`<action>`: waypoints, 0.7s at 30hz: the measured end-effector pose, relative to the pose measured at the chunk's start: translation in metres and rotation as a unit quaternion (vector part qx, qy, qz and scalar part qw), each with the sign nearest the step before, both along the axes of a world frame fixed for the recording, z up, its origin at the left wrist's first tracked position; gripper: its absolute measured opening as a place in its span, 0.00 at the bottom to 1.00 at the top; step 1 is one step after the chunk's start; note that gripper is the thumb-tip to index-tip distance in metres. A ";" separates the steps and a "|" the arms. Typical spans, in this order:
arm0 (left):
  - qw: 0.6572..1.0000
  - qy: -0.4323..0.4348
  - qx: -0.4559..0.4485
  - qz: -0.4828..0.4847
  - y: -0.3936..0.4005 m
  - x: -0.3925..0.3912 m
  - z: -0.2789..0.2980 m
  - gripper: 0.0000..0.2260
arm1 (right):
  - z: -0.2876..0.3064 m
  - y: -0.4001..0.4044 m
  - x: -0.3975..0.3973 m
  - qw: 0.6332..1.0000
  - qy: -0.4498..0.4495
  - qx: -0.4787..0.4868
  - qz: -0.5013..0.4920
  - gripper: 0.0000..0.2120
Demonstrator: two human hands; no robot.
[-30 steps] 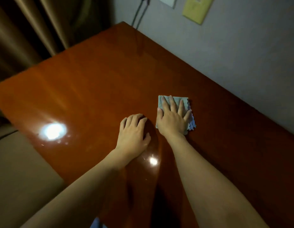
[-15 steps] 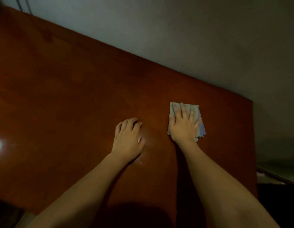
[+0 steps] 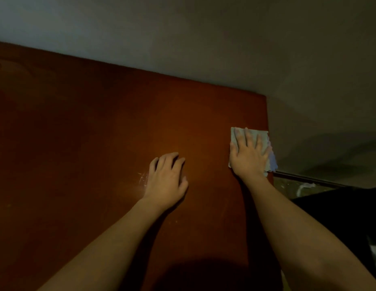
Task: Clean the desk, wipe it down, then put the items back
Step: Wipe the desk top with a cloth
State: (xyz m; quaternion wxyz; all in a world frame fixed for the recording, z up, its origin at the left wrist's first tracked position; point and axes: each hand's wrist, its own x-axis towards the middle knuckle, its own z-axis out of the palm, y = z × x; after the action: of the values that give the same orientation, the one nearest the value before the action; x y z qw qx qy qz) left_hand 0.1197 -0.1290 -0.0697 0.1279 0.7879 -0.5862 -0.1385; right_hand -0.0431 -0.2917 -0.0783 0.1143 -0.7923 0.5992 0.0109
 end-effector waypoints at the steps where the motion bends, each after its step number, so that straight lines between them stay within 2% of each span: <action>1: 1.000 0.001 -0.001 -0.006 -0.003 -0.006 0.000 0.23 | 0.001 -0.002 -0.006 1.000 0.002 0.005 -0.001 0.24; 6: 0.999 -0.005 -0.008 -0.051 -0.015 -0.035 -0.001 0.25 | 0.002 -0.006 -0.026 1.000 -0.003 0.022 -0.013 0.24; 11: 0.996 -0.007 -0.005 -0.091 -0.016 -0.043 -0.005 0.26 | 0.001 0.010 -0.044 0.997 -0.015 0.007 -0.081 0.24; 15: 0.995 0.003 0.001 -0.101 -0.011 -0.031 -0.003 0.25 | 0.002 0.036 -0.044 0.995 0.000 0.007 -0.100 0.25; 21: 0.998 0.022 -0.015 -0.065 0.000 0.016 0.000 0.25 | 0.003 0.066 -0.014 0.990 0.034 0.026 -0.133 0.25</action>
State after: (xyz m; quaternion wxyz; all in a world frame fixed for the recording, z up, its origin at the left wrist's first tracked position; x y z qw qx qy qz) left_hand 0.1355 -0.1288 -0.0695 0.1432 0.7432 -0.6350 -0.1551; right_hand -0.0573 -0.2254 -0.0753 0.1145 -0.7016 0.7023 0.0378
